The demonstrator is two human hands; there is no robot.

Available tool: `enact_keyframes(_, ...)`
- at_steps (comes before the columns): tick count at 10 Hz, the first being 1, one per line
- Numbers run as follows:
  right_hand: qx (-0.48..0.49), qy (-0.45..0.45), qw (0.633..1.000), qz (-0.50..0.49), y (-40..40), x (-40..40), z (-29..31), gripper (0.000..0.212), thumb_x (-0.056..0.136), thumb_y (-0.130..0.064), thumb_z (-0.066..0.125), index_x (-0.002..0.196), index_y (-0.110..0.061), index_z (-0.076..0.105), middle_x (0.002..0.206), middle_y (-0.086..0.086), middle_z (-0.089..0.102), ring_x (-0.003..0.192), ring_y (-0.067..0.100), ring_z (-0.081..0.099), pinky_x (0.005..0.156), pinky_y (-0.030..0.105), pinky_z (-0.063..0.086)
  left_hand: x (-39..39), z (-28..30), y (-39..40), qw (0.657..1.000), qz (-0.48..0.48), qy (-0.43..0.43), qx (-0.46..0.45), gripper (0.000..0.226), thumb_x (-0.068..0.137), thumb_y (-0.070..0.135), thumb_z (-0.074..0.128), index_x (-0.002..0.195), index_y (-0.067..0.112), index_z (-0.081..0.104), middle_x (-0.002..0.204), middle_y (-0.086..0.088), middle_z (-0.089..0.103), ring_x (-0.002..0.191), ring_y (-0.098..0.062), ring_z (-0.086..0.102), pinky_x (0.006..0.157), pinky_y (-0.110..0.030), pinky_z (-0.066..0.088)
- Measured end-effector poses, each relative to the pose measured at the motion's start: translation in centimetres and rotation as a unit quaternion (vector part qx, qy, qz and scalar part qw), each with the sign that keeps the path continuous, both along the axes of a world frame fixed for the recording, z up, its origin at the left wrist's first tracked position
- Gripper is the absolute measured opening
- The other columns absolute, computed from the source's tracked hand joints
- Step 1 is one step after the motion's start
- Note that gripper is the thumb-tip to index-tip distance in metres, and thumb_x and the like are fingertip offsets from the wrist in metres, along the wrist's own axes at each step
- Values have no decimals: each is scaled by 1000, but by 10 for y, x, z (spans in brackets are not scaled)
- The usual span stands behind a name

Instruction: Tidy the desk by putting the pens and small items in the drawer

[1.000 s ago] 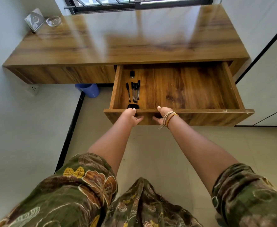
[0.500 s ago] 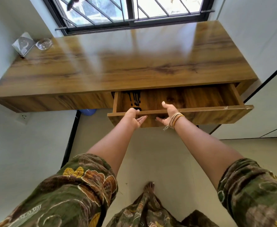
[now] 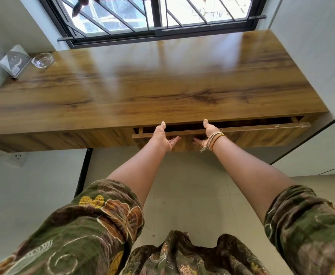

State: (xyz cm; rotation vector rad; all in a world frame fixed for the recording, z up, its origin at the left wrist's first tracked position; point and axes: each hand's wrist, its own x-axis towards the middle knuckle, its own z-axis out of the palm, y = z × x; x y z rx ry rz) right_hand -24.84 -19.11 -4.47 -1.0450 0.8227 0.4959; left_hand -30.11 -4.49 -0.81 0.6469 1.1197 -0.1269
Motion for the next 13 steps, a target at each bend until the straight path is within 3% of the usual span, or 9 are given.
enact_keyframes(2, 17, -26, 999, -43, -8, 21, -4, 54, 89, -17, 60, 138, -9, 40, 145, 17, 32, 128, 48, 37, 84, 47, 52, 32, -20, 2, 999, 17, 4, 49, 63, 83, 34, 72, 136, 15, 44, 134, -21, 46, 106, -43, 59, 50, -47, 59)
enact_keyframes(3, 3, -30, 998, -58, -5, 32, 3, 54, 88, -16, 60, 138, -11, 39, 143, 15, 33, 129, 43, 37, 87, 49, 51, 43, -21, 3, 998, 21, 1, 59, 56, 89, 30, 65, 138, 16, 42, 137, -21, 43, 113, -45, 56, 50, -50, 58)
enact_keyframes(4, -34, -12, 997, -75, 4, 44, 12, 46, 92, -9, 55, 136, -10, 41, 140, 16, 39, 128, 37, 40, 94, 55, 49, 45, -12, -1, 997, 32, -24, 67, 44, 95, 23, 56, 135, 14, 40, 134, -19, 43, 118, -44, 51, 74, -55, 58)
enact_keyframes(7, -105, -16, 993, -54, 14, 34, 20, 39, 95, -15, 53, 132, -4, 45, 130, 15, 47, 121, 34, 48, 94, 48, 52, 36, -10, 3, 991, -78, -31, 103, 50, 98, 38, 50, 138, 11, 38, 128, -18, 53, 109, -36, 63, 89, -51, 55)
enact_keyframes(9, -285, -82, 946, 133, 12, 18, 23, 42, 91, -27, 63, 121, 1, 54, 120, 12, 59, 108, 32, 60, 86, 42, 57, 9, -25, 12, 882, -290, 46, 368, 56, 93, 54, 49, 117, 4, 50, 117, -14, 62, 110, -35, 62, 90, -47, 53)
enact_keyframes(10, -459, -135, 831, 285, 13, 2, 27, 47, 92, -42, 54, 115, -1, 59, 116, 9, 64, 102, 32, 64, 88, 39, 54, -9, -21, 14, 778, -337, 42, 529, 54, 98, 47, 44, 128, 3, 43, 122, -13, 61, 108, -33, 60, 81, -38, 49)
enact_keyframes(11, -533, -204, 742, 353, 17, -10, 36, 40, 95, -37, 50, 112, -2, 61, 109, 10, 65, 99, 31, 63, 80, 33, 49, -20, -16, 12, 720, -360, 17, 593, 52, 99, 45, 41, 132, 6, 40, 121, -13, 63, 105, -31, 62, 75, -38, 49)
enact_keyframes(12, -599, -326, 624, 380, 30, -20, 52, 34, 96, -30, 49, 109, -4, 65, 108, 14, 68, 100, 31, 64, 82, 35, 52, -32, -8, 13, 613, -389, -14, 688, 51, 100, 42, 41, 139, 10, 39, 131, -14, 58, 116, -31, 58, 82, -40, 49)
enact_keyframes(13, -624, -373, 565, 392, 37, -21, 65, 35, 94, -31, 49, 115, -5, 62, 117, 16, 64, 109, 33, 59, 93, 42, 49, -36, 1, 14, 544, -402, -12, 736, 54, 100, 41, 41, 146, 13, 35, 143, -14, 48, 131, -30, 46, 101, -44, 43)
